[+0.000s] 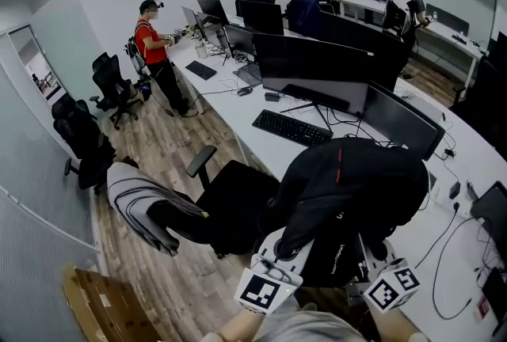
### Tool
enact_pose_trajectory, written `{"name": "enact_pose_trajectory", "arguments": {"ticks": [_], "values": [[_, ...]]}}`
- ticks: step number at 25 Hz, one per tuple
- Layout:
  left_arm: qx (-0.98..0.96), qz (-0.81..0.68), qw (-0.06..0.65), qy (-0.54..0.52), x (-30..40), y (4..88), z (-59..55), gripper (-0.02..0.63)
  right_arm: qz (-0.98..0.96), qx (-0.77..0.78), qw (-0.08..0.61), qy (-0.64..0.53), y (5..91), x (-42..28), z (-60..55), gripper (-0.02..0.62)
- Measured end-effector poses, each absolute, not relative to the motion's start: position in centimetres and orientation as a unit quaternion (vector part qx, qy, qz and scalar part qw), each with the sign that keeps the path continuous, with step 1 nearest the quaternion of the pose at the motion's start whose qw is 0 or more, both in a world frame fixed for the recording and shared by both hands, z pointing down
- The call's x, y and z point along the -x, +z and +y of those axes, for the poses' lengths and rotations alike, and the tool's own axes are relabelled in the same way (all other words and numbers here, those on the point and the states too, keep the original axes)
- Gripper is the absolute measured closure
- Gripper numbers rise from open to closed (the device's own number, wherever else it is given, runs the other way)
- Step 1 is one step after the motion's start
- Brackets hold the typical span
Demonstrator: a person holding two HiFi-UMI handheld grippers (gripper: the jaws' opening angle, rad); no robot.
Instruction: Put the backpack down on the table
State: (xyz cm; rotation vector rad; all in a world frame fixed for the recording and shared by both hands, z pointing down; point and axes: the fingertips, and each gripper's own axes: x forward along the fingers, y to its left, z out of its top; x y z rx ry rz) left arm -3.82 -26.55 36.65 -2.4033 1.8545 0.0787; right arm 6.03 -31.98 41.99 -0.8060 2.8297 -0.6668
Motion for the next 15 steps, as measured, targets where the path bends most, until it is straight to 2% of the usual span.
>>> {"name": "enact_pose_trajectory", "arguments": {"ticks": [15], "values": [[0.808,0.585,0.046,0.056,17.3,38.2,-39.2,0.581,0.932,0.296,0.046,-0.205,42.2,7.1,-44.1,0.565]]}}
